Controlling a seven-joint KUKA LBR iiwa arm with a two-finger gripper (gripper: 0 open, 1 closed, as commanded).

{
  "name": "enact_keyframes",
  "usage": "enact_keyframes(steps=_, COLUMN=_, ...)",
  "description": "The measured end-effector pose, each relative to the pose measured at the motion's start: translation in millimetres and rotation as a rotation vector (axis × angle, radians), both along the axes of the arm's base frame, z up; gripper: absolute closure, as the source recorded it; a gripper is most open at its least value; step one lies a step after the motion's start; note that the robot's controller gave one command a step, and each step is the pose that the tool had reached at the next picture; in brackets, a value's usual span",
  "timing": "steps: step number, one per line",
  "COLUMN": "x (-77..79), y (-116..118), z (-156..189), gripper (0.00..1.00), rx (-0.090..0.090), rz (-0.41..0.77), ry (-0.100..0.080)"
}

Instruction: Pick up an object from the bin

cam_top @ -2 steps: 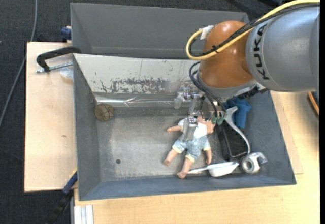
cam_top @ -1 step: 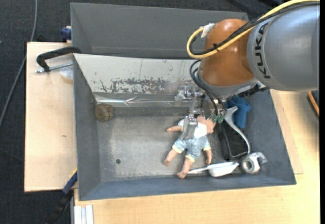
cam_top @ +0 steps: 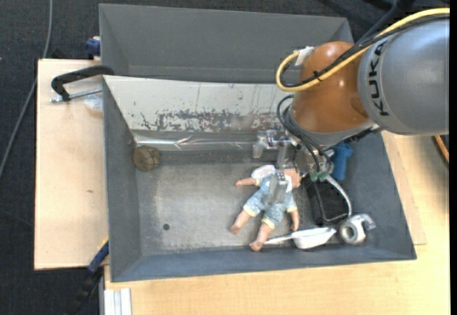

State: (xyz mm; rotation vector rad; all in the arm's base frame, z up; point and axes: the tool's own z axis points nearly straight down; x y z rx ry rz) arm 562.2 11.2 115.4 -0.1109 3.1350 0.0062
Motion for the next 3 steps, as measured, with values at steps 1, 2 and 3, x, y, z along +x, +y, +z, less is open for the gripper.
enact_keyframes(steps=1, x=0.9, y=-14.6, z=-30.4, gripper=0.0, rx=-0.003, rz=0.219, ry=0.006)
enact_keyframes(steps=2, x=9.4, y=-40.1, z=-45.6, gripper=1.0, rx=0.006, rz=0.468, ry=0.005)
enact_keyframes(steps=3, x=9.4, y=-40.0, z=-45.5, gripper=1.0, rx=0.006, rz=0.468, ry=0.005)
